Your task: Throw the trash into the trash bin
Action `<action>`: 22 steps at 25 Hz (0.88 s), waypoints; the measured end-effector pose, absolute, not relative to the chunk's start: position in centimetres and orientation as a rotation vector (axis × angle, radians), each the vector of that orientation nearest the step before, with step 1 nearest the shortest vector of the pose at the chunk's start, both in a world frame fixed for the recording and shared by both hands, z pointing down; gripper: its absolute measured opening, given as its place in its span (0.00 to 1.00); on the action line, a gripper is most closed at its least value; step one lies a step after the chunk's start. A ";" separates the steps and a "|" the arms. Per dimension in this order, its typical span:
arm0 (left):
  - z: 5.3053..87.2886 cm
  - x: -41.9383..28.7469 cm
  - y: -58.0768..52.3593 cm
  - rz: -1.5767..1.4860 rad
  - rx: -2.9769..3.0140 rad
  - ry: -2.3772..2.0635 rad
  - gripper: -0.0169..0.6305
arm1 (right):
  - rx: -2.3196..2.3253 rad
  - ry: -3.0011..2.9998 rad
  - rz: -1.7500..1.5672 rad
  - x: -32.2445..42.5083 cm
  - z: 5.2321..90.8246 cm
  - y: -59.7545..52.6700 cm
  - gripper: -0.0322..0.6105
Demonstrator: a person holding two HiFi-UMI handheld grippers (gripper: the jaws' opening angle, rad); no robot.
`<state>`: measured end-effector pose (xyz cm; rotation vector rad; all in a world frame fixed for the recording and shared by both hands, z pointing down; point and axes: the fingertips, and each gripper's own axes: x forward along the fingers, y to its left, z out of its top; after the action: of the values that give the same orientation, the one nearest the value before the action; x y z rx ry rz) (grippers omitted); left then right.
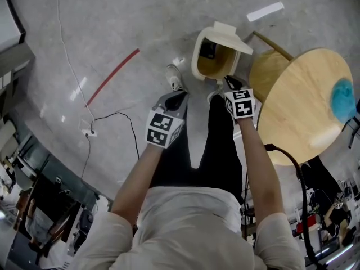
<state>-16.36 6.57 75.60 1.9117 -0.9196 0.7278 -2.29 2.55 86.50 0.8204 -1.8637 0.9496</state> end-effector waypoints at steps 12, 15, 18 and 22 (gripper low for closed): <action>70.7 -15.0 6.3 0.743 1.955 -0.902 0.03 | 0.853 -1.971 0.968 -2.5 78.4 2.9 0.05; 69.0 -14.7 6.3 0.745 1.965 -0.901 0.03 | 0.853 -1.997 0.947 -2.6 76.0 2.9 0.05; 66.5 -15.0 6.5 0.737 1.971 -0.898 0.03 | 0.851 -2.021 0.919 -2.8 72.7 3.0 0.05; 63.5 -15.2 5.9 0.726 1.997 -0.901 0.03 | 0.860 -2.048 0.887 -2.8 68.9 2.9 0.05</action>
<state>-15.19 5.87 63.47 1.9973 -0.9007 0.7263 -2.80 2.88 68.86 0.8598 -2.0477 0.8873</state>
